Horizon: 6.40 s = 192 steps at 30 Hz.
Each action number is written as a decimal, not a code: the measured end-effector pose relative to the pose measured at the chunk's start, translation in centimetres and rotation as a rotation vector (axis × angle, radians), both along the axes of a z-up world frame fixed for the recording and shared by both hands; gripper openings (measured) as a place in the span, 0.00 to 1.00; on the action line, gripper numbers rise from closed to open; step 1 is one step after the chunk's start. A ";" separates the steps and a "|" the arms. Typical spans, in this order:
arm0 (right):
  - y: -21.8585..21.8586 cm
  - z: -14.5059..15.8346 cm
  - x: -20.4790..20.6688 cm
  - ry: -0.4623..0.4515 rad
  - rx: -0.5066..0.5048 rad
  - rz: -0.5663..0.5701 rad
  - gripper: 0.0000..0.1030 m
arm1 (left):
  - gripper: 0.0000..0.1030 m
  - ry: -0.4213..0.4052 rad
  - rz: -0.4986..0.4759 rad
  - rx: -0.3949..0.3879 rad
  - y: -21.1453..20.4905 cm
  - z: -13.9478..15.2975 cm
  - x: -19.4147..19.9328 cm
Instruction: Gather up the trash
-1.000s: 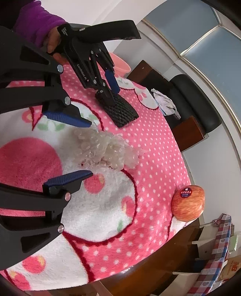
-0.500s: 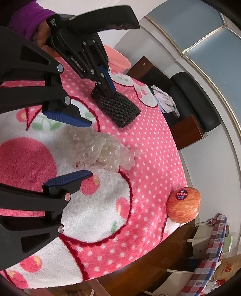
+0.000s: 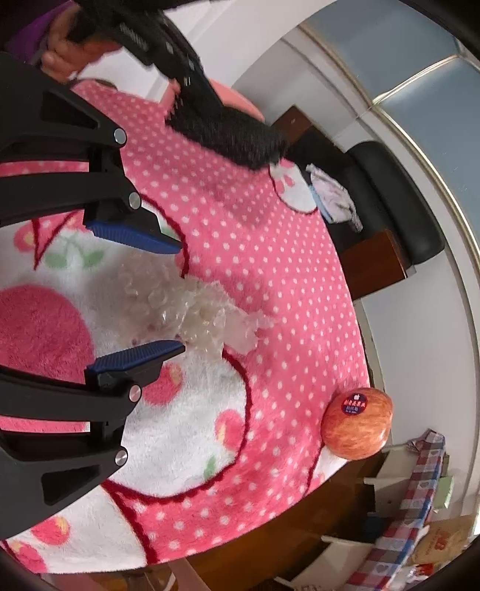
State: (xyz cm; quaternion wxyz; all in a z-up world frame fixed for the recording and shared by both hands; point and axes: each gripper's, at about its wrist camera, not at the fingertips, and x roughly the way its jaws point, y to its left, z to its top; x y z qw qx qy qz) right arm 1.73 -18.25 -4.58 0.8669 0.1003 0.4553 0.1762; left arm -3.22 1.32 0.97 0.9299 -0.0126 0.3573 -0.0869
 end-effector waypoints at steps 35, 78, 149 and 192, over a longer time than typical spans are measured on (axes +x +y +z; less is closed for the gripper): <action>8.9 4.1 -0.5 -0.130 0.103 0.223 0.31 | 0.09 -0.114 0.199 -0.022 7.3 1.9 -4.0; 32.2 3.9 2.9 -0.090 0.094 0.550 0.32 | 0.10 -0.076 0.579 -0.012 24.1 -1.2 -4.9; 5.7 5.6 -2.3 -0.155 0.065 0.143 0.54 | 0.53 -0.065 0.244 0.076 1.3 2.7 -1.8; 6.6 6.3 -5.5 -0.208 -0.016 0.157 0.55 | 0.52 -0.038 0.264 0.054 1.3 2.0 -4.6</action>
